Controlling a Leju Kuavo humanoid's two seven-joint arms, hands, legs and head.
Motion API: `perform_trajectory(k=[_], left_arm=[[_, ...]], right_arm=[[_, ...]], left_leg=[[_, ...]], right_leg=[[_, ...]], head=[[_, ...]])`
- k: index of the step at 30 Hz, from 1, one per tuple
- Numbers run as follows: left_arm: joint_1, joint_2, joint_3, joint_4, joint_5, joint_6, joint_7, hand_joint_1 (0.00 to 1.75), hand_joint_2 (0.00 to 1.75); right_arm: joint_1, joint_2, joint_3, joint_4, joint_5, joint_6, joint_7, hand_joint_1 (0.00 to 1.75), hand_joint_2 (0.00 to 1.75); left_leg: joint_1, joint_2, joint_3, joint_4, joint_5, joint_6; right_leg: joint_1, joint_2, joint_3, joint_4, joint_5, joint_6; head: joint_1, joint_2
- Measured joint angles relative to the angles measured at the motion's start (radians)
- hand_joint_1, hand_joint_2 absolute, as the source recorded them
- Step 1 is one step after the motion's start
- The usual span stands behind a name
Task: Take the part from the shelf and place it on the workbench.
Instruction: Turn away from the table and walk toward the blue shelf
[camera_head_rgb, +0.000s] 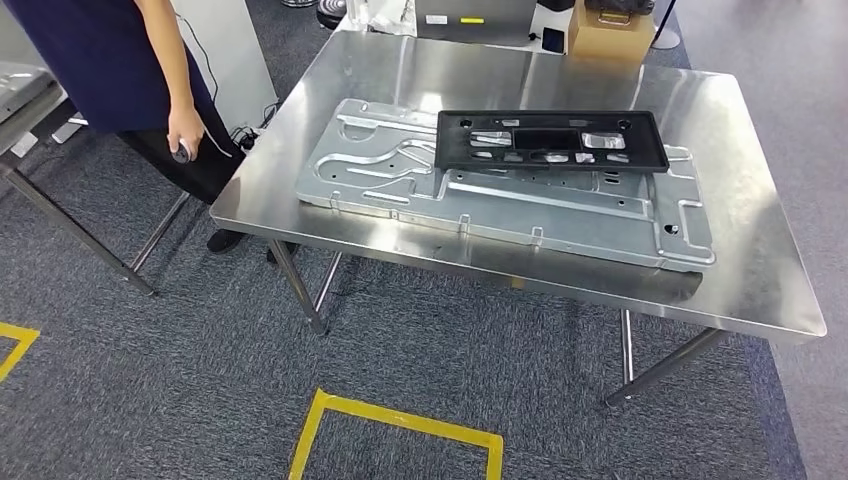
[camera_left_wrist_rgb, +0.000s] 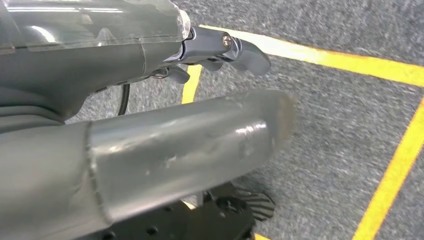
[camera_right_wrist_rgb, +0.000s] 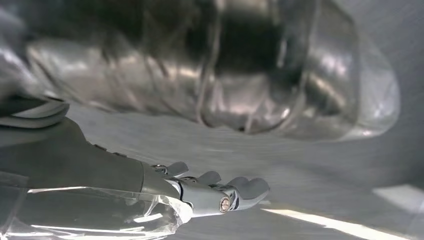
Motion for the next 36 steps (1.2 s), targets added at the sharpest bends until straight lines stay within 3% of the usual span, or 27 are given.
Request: perform_trajectory(k=[1,3,5,6,7,8,10,11,13,16,18,20,21,22,23,24,26,28,30,32,34,36], left_arm=[[0.002,-0.002,0.002,0.0,-0.001,0.003,-0.001,0.0,0.0],[0.003,-0.005,0.005,-0.001,-0.002,0.007,-0.002,0.0,0.0],[0.004,-0.005,0.007,-0.002,-0.002,0.008,-0.002,0.0,0.0],[0.004,-0.006,0.007,-0.002,-0.002,0.008,-0.002,0.0,0.0],[0.004,-0.006,0.008,-0.002,-0.002,0.008,-0.002,0.0,0.0],[0.004,-0.006,0.01,-0.002,-0.003,0.008,-0.002,0.0,0.0],[0.002,-0.007,0.011,-0.002,-0.006,0.008,-0.002,0.0,0.0],[0.0,-0.007,0.011,-0.002,-0.009,0.008,-0.001,0.0,0.0],[-0.002,-0.007,0.011,-0.002,-0.016,0.008,0.002,0.0,0.0],[-0.002,-0.002,0.011,-0.002,-0.023,0.008,0.009,0.0,0.0],[-0.003,0.001,0.011,-0.002,-0.025,0.007,0.012,0.0,0.0],[-0.003,0.002,0.011,-0.002,-0.029,0.007,0.014,0.0,0.0],[-0.002,0.003,0.011,-0.002,-0.031,0.007,0.015,0.0,0.0],[-0.001,0.004,0.011,-0.002,-0.034,0.007,0.015,0.0,0.0],[0.0,0.005,0.011,-0.002,-0.036,0.007,0.015,0.0,0.0],[0.0,0.006,0.011,-0.002,-0.037,0.007,0.015,0.0,0.0],[-0.004,0.008,0.011,-0.002,-0.038,0.007,0.015,0.0,0.0],[-0.006,0.009,0.011,-0.002,-0.038,0.007,0.015,0.0,0.0],[-0.002,0.009,0.011,-0.002,-0.038,0.007,0.015,0.0,0.0],[-0.001,0.009,0.011,-0.002,-0.04,0.007,0.016,0.0,0.0],[-0.003,0.008,0.01,-0.002,-0.044,0.007,0.017,0.0,0.0],[-0.005,0.008,0.01,-0.002,-0.046,0.009,0.024,0.0,0.0]], right_arm=[[-0.014,0.003,-0.055,0.053,0.006,-0.008,0.028,0.0,0.0],[-0.037,0.006,-0.148,0.154,0.024,-0.027,0.085,0.0,0.0],[-0.059,0.007,-0.22,0.241,0.047,-0.041,0.147,0.0,0.0],[-0.069,0.007,-0.25,0.279,0.061,-0.046,0.18,0.0,0.0],[-0.079,0.007,-0.277,0.314,0.074,-0.05,0.212,0.0,0.0],[-0.088,0.007,-0.301,0.344,0.088,-0.053,0.241,0.0,0.0],[-0.102,0.007,-0.337,0.397,0.118,-0.05,0.291,0.0,0.0],[-0.108,0.007,-0.35,0.421,0.134,-0.044,0.313,0.0,0.0],[-0.119,0.007,-0.366,0.461,0.163,-0.026,0.344,0.0,0.0],[-0.135,0.004,-0.376,0.5,0.196,0.001,0.364,0.0,0.0],[-0.141,0.002,-0.378,0.519,0.21,0.015,0.367,0.0,0.0],[-0.144,0.0,-0.379,0.533,0.228,0.035,0.367,0.0,0.0],[-0.145,-0.001,-0.379,0.54,0.238,0.048,0.367,0.0,0.0],[-0.147,-0.003,-0.379,0.546,0.248,0.059,0.366,0.0,0.0],[-0.149,-0.004,-0.379,0.552,0.257,0.069,0.366,0.0,0.0],[-0.152,-0.005,-0.379,0.558,0.264,0.075,0.366,0.0,0.0],[-0.156,-0.006,-0.379,0.566,0.271,0.08,0.366,0.0,0.0],[-0.16,-0.007,-0.379,0.571,0.272,0.081,0.366,0.0,0.0],[-0.166,-0.008,-0.379,0.575,0.272,0.081,0.366,0.0,0.0],[-0.168,-0.01,-0.379,0.577,0.274,0.082,0.367,0.0,0.0],[-0.166,-0.012,-0.379,0.581,0.284,0.088,0.372,0.0,0.0],[-0.165,-0.014,-0.379,0.586,0.301,0.093,0.387,0.0,0.0]], left_leg=[[0.003,0.002,-0.005,-0.003,0.009,0.009],[0.006,0.005,-0.021,-0.004,0.025,0.02],[0.006,0.003,-0.043,0.002,0.038,0.022],[0.006,0.0,-0.053,0.006,0.043,0.02],[0.007,-0.005,-0.061,0.012,0.046,0.017],[0.009,-0.012,-0.068,0.019,0.049,0.015],[0.01,-0.026,-0.084,0.035,0.05,0.007],[0.01,-0.034,-0.092,0.043,0.051,0.001],[0.009,-0.048,-0.106,0.052,0.056,-0.013],[0.014,-0.055,-0.122,0.07,0.047,-0.031],[0.017,-0.032,-0.162,0.159,-0.01,-0.04],[0.019,-0.015,-0.218,0.29,-0.073,-0.048],[0.019,-0.012,-0.232,0.331,-0.085,-0.05],[0.019,-0.01,-0.227,0.333,-0.077,-0.05],[0.019,-0.005,-0.201,0.294,-0.052,-0.049],[0.019,0.008,-0.158,0.222,-0.019,-0.046],[0.012,0.042,-0.088,0.088,0.019,-0.036],[0.005,0.053,-0.075,0.047,0.022,-0.024],[0.007,0.035,-0.079,0.041,0.032,-0.01],[0.012,0.019,-0.081,0.033,0.046,0.005],[0.013,0.003,-0.09,0.032,0.057,0.016],[0.011,-0.016,-0.1,0.036,0.062,0.019]], right_leg=[[-0.001,0.003,-0.007,0.018,-0.018,0.006],[-0.006,0.01,-0.043,0.115,-0.096,0.018],[-0.012,0.011,-0.082,0.244,-0.172,0.027],[-0.015,0.011,-0.082,0.272,-0.184,0.03],[-0.018,0.012,-0.06,0.261,-0.177,0.032],[-0.022,0.014,-0.02,0.211,-0.155,0.034],[-0.027,0.043,0.071,0.071,-0.117,0.034],[-0.028,0.056,0.097,0.024,-0.11,0.03],[-0.023,0.066,0.107,0.001,-0.112,0.021],[-0.025,0.036,0.104,-0.007,-0.101,-0.003],[-0.025,0.013,0.1,-0.012,-0.094,-0.017],[-0.02,-0.009,0.094,-0.012,-0.091,-0.022],[-0.019,-0.021,0.091,-0.011,-0.09,-0.023],[-0.018,-0.032,0.089,-0.01,-0.09,-0.023],[-0.017,-0.042,0.088,-0.008,-0.089,-0.023],[-0.017,-0.052,0.088,-0.006,-0.09,-0.022],[-0.013,-0.069,0.088,-0.001,-0.09,-0.016],[-0.009,-0.084,0.088,0.001,-0.088,-0.005],[-0.009,-0.091,0.09,0.0,-0.087,0.008],[-0.012,-0.056,0.077,0.034,-0.118,0.019],[-0.014,-0.007,0.029,0.144,-0.19,0.024],[-0.015,0.008,-0.02,0.26,-0.238,0.025]], head=[[0.0,0.0],[0.001,0.0],[0.001,0.0],[0.001,0.0],[0.001,0.0],[0.001,0.0],[0.001,0.0],[0.001,0.0],[0.0,0.0],[-0.001,0.0],[-0.001,0.0],[-0.002,0.0],[-0.002,0.0],[-0.002,0.0],[-0.002,0.0],[-0.002,0.0],[-0.002,0.0],[-0.002,0.0],[-0.001,0.0],[-0.001,0.0],[-0.001,0.0],[-0.001,0.0]])
